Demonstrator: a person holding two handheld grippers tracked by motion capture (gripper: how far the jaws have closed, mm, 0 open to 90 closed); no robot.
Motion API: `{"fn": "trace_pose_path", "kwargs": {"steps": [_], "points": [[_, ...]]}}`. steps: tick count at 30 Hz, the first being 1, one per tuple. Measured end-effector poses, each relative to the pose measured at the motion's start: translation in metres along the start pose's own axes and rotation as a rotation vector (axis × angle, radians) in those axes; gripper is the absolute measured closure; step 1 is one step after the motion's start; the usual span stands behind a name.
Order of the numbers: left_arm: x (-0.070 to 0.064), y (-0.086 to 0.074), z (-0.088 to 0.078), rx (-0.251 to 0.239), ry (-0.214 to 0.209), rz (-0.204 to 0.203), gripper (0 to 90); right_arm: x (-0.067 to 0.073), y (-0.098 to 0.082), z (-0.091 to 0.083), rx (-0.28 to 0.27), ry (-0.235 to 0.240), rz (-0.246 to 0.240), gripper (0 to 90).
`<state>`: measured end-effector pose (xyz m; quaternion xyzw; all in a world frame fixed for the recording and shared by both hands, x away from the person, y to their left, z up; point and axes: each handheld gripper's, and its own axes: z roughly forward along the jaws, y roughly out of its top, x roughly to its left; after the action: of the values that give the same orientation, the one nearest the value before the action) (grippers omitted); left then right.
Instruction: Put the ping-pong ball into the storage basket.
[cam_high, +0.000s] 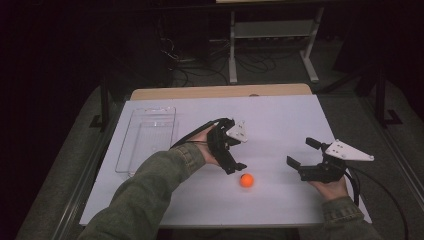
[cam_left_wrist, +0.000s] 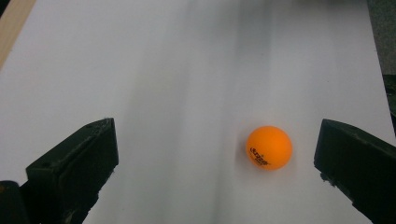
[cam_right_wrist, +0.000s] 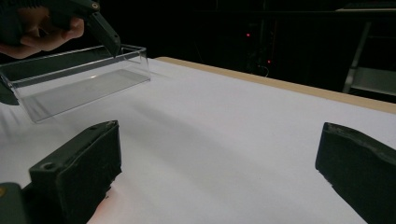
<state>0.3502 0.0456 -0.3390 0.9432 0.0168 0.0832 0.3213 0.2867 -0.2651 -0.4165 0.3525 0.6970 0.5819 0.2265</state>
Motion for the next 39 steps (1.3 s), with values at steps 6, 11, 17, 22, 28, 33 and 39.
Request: {"fn": "trace_pose_path", "kwargs": {"steps": [6, 11, 17, 22, 28, 33, 39], "points": [[0.000, 0.000, 0.007, 0.007, -0.022, 0.004, 0.0, 0.000, 0.000, 0.000, -0.001, 0.001, 0.001, 0.0], [-0.001, -0.001, 0.014, 0.033, -0.038, 0.013, 0.0, 0.000, 0.000, -0.001, -0.001, 0.002, -0.001, 0.0], [-0.002, -0.001, 0.022, 0.046, -0.053, 0.020, 0.0, 0.000, 0.000, -0.001, -0.002, 0.002, -0.002, 0.0], [-0.004, -0.002, 0.027, 0.056, -0.067, 0.026, 0.0, -0.001, 0.000, -0.001, -0.002, 0.002, -0.003, 0.0], [-0.005, -0.006, 0.034, 0.055, -0.081, 0.018, 0.0, -0.001, 0.000, -0.002, -0.001, 0.002, 0.000, 0.0], [-0.006, -0.007, 0.038, 0.060, -0.084, 0.025, 0.0, -0.001, -0.001, -0.002, 0.000, 0.001, 0.001, 0.0], [-0.008, -0.007, 0.043, 0.077, -0.087, 0.030, 0.0, -0.001, -0.001, -0.002, 0.000, 0.002, 0.000, 0.0]]}}
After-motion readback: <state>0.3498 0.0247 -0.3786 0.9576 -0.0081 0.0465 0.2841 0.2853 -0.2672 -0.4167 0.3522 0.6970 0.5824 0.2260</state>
